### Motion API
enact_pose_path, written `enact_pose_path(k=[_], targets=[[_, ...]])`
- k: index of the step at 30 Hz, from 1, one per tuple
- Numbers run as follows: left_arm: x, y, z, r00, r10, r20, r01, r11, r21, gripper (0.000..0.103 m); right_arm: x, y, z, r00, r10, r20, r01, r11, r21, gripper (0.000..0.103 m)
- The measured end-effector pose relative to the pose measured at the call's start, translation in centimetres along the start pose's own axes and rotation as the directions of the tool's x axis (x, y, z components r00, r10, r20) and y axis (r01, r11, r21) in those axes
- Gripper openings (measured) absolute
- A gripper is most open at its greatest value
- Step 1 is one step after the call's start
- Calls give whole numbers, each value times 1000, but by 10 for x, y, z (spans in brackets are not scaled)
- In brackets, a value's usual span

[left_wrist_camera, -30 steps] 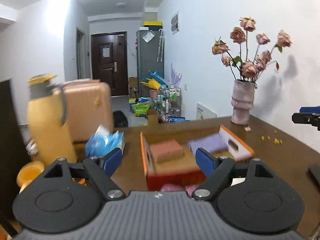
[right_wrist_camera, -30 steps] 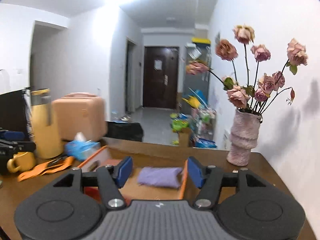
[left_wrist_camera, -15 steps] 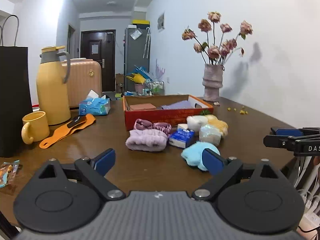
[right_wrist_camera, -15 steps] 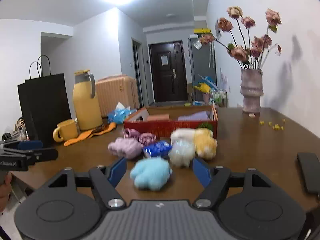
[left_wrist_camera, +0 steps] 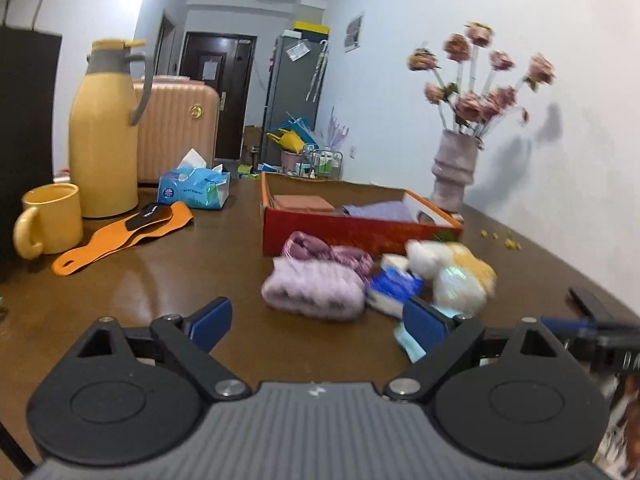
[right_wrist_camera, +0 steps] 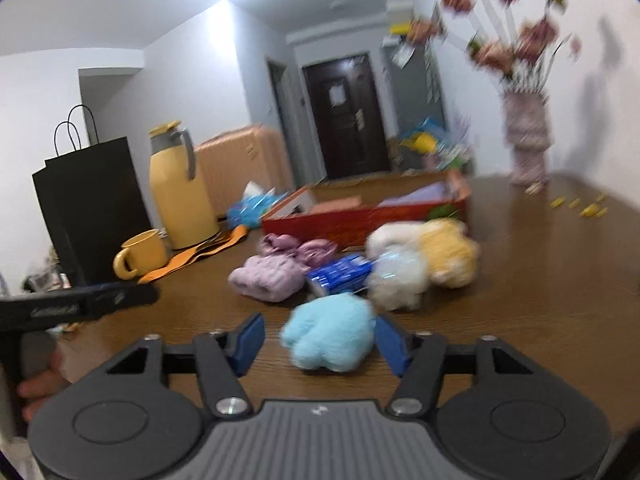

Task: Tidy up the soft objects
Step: 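Grasp the lilac fuzzy headband with the right gripper, then carry the lilac headband into the box and open the right gripper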

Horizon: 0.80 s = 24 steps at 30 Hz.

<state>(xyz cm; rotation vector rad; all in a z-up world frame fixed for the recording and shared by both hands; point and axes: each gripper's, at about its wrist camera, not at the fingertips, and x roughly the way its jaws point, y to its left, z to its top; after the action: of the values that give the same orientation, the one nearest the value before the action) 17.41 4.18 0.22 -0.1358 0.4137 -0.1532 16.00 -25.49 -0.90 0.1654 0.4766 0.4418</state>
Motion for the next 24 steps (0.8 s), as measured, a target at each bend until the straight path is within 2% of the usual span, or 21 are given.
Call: enact_pose_path(k=[3, 4, 6, 12, 15, 17, 18, 19, 20, 21, 22, 24], targets=[[44, 19, 22, 999, -23, -29, 22, 999, -44, 85, 41, 2, 15, 998, 56, -33, -55, 997, 47, 44], [61, 26, 29, 998, -28, -55, 24, 998, -64, 80, 58, 3, 23, 997, 72, -41, -69, 996, 56, 44], [90, 34, 37, 995, -52, -90, 45, 996, -74, 80, 85, 7, 34, 994, 89, -56, -85, 994, 73, 44], [152, 60, 36, 975, -113, -191, 85, 985, -148, 75, 166, 15, 55, 985, 122, -123, -107, 986, 127, 42], [166, 74, 29, 964, -156, -215, 113, 973, -201, 62, 196, 15, 54, 982, 93, -166, -68, 986, 149, 35], [172, 80, 24, 949, -201, -242, 144, 961, -236, 52, 210, 15, 50, 977, 83, -198, -51, 985, 164, 34], [173, 82, 21, 942, -223, -251, 160, 955, -249, 40, 214, 14, 49, 974, 84, -209, -49, 985, 168, 31], [172, 83, 18, 936, -243, -254, 175, 949, -261, 35, 217, 15, 47, 974, 89, -211, -53, 984, 167, 30], [170, 83, 18, 939, -235, -250, 169, 951, -260, 32, 218, 16, 46, 974, 87, -209, -52, 985, 165, 26], [168, 82, 19, 942, -228, -248, 165, 954, -251, 24, 219, 17, 44, 975, 81, -207, -47, 986, 161, 24], [164, 80, 20, 943, -227, -242, 168, 956, -240, 20, 219, 18, 43, 976, 80, -202, -47, 986, 159, 22], [148, 76, 22, 946, -226, -232, 170, 956, -239, 18, 216, 21, 45, 977, 78, -196, -49, 988, 149, 18]])
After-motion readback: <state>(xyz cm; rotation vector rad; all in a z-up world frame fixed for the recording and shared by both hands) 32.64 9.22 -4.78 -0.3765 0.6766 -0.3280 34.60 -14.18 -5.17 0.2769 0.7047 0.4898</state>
